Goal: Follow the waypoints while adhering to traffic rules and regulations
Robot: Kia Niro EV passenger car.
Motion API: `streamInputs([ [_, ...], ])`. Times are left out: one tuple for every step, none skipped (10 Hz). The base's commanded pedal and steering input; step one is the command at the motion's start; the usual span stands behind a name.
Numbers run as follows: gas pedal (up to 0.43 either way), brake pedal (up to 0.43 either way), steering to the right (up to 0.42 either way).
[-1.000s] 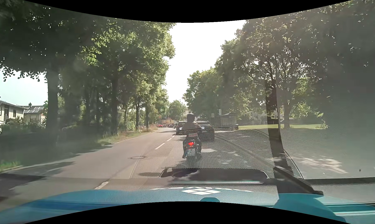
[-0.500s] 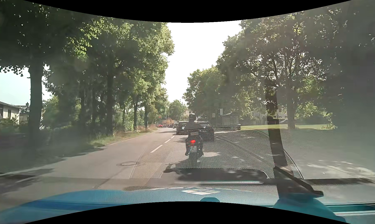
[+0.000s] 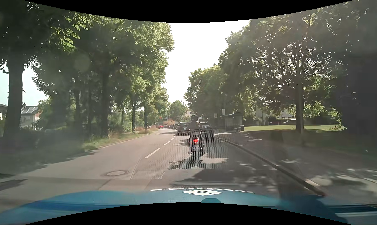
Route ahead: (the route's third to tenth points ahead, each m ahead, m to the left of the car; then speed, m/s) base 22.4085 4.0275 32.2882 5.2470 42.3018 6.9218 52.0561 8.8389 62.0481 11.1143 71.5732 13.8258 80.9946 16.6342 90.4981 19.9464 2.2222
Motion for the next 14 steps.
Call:
streamInputs([
  [0.0,0.0,-0.007],
  [0.0,0.0,-0.007],
  [0.0,0.0,-0.007],
  [0.0,0.0,-0.007],
  [0.0,0.0,-0.007],
  [0.0,0.0,-0.007],
  [0.0,0.0,-0.008],
  [0.0,0.0,-0.008],
  [0.0,0.0,-0.008],
  [0.0,0.0,-0.008],
  [0.0,0.0,-0.008],
  [0.0,0.0,-0.008],
  [0.0,0.0,-0.008],
  [0.0,0.0,-0.008],
])
